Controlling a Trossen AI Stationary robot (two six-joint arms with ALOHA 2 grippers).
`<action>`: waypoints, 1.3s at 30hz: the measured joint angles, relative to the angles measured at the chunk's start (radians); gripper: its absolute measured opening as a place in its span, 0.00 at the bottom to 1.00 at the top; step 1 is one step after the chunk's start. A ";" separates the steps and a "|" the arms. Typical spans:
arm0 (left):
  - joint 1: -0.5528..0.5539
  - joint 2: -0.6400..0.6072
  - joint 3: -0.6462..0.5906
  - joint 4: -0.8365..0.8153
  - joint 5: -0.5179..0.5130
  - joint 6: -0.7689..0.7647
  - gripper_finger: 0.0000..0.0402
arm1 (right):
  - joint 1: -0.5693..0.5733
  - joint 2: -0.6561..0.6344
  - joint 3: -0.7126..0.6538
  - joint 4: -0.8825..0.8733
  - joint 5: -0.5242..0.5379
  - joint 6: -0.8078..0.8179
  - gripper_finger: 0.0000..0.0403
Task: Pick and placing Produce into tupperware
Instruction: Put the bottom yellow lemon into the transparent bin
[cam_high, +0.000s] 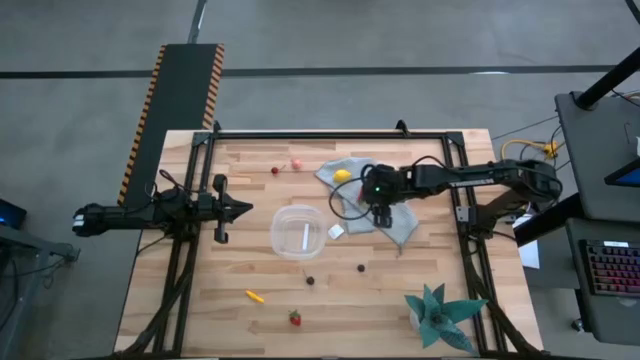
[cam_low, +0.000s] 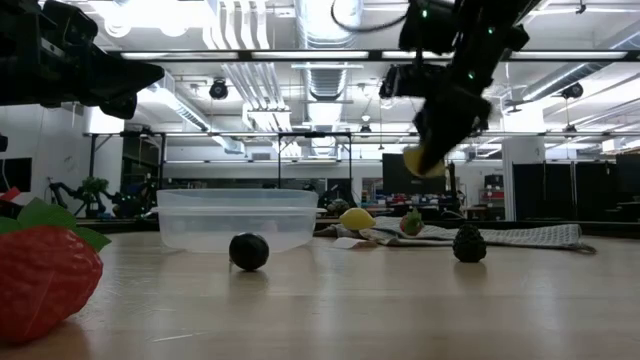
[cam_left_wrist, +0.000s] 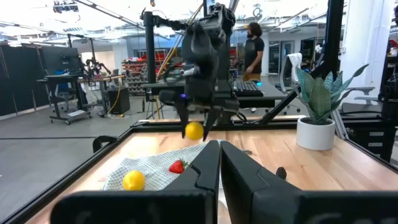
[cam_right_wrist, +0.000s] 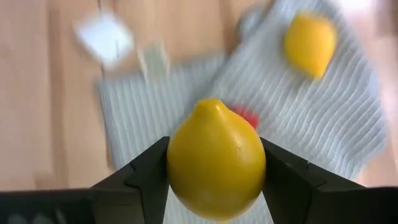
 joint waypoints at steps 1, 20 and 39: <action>0.000 0.000 0.000 0.000 0.000 0.000 0.00 | 0.000 -0.011 0.000 0.036 -0.015 0.017 0.49; 0.000 0.001 0.000 0.000 0.000 0.000 0.00 | 0.133 0.131 0.058 0.431 -0.092 0.041 0.48; 0.000 0.006 0.000 0.027 0.001 0.000 0.00 | 0.126 0.524 0.456 0.261 -0.144 -0.129 0.48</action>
